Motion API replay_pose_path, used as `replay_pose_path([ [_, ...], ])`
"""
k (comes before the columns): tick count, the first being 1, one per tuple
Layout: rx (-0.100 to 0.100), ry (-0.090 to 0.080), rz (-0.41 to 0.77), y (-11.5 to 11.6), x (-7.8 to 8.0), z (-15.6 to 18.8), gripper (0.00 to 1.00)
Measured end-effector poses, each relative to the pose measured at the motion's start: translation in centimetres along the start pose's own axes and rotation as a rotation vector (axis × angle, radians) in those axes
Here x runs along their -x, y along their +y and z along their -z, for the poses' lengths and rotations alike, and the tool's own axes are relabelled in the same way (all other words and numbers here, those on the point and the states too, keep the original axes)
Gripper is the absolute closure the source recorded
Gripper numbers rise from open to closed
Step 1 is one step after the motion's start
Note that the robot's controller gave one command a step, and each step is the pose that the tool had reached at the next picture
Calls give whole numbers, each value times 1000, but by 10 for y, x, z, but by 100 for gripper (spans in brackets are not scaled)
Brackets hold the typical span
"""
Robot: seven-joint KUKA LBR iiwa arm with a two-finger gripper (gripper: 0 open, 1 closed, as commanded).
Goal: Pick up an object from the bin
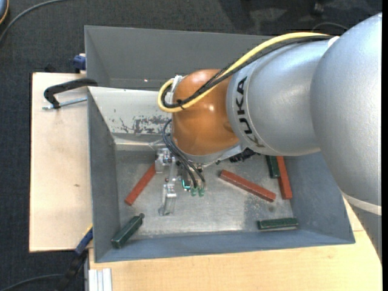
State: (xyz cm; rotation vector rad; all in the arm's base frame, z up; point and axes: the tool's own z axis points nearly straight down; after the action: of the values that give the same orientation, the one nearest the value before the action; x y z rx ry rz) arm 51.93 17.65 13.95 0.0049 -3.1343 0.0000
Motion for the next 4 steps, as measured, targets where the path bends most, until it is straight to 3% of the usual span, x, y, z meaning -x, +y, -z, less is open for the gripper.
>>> replay_pose_path([
  [1, 0, -10, 479, 35, 60, -70, 0],
  [2, -3, -17, 900, 32, 64, -36, 0],
  [3, -4, -14, 1332, 34, 75, -32, 0],
  [4, -3, -6, 1665, 40, 68, -69, 0],
])
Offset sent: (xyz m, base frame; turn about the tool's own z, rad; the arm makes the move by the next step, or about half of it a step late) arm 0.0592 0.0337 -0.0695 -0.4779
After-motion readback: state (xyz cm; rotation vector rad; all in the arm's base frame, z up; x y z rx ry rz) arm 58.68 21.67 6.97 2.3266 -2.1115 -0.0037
